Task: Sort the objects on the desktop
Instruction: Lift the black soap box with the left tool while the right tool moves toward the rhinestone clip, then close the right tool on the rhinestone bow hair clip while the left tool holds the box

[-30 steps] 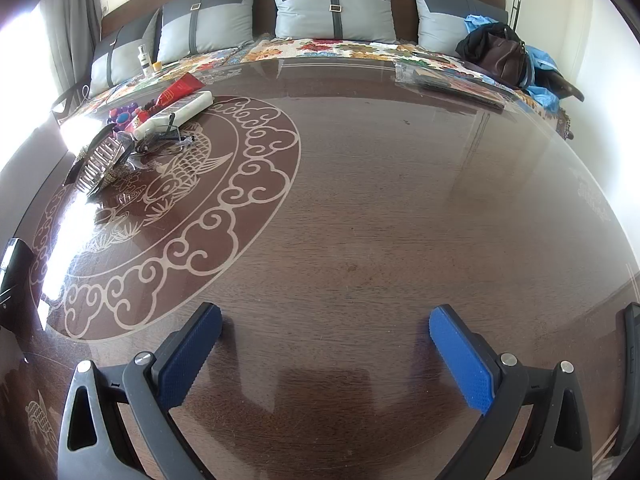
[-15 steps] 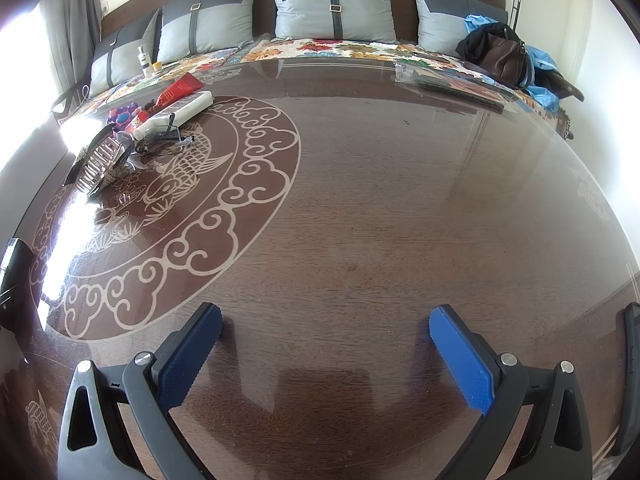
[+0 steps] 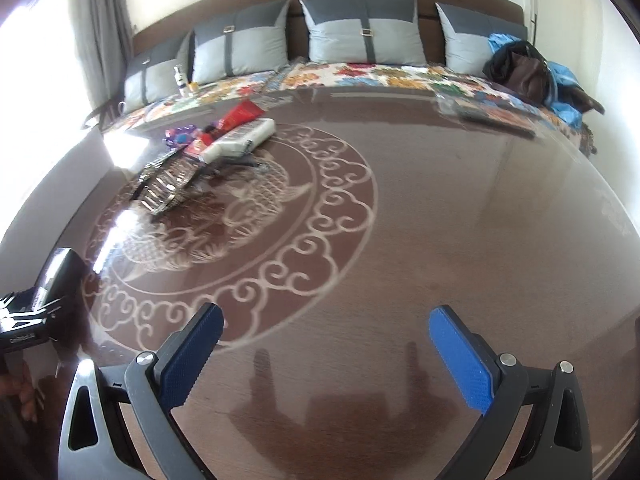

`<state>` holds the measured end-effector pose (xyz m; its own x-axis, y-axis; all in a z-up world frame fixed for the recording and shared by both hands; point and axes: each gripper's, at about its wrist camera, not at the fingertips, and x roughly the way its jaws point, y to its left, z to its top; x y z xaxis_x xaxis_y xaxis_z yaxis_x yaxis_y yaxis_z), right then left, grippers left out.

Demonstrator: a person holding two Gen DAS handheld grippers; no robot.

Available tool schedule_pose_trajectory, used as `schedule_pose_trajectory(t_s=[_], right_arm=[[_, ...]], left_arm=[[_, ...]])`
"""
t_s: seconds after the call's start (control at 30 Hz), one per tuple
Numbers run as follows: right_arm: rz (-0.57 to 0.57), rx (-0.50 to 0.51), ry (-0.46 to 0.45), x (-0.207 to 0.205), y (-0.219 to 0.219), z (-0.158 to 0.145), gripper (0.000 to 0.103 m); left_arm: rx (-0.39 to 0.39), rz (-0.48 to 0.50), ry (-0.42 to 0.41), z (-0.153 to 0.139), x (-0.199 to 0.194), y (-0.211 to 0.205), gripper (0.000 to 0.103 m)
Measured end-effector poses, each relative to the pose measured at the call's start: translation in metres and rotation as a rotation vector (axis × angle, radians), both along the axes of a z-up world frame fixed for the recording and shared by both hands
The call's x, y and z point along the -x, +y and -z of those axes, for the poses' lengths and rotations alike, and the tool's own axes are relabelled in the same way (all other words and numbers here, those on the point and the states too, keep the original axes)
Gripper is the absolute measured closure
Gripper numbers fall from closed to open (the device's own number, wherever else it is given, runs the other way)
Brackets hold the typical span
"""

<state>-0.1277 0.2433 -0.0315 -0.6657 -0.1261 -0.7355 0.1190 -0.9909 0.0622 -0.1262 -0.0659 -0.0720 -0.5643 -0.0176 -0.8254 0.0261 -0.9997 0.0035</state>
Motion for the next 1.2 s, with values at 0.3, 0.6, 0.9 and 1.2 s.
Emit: schedule_pose_trajectory(t_s=[0.3, 0.6, 0.9, 1.2], right_arm=[[-0.298, 0.103, -0.071, 0.132, -0.115, -0.038, 0.000], [-0.518, 0.251, -0.291, 0.123, -0.135, -0.009, 0.007], [-0.389, 0.123, -0.205, 0.122, -0.111, -0.014, 0.007], [-0.340, 0.045, -0.258, 0.160, -0.151, 0.019, 0.045]], left_arm=[[-0.002, 0.001, 0.002, 0.000, -0.001, 0.000, 0.000], [-0.002, 0.001, 0.002, 0.001, -0.001, 0.000, 0.000], [-0.001, 0.000, 0.003, 0.001, -0.001, 0.001, 0.000], [-0.006, 0.078, -0.004, -0.007, -0.003, -0.003, 0.031]])
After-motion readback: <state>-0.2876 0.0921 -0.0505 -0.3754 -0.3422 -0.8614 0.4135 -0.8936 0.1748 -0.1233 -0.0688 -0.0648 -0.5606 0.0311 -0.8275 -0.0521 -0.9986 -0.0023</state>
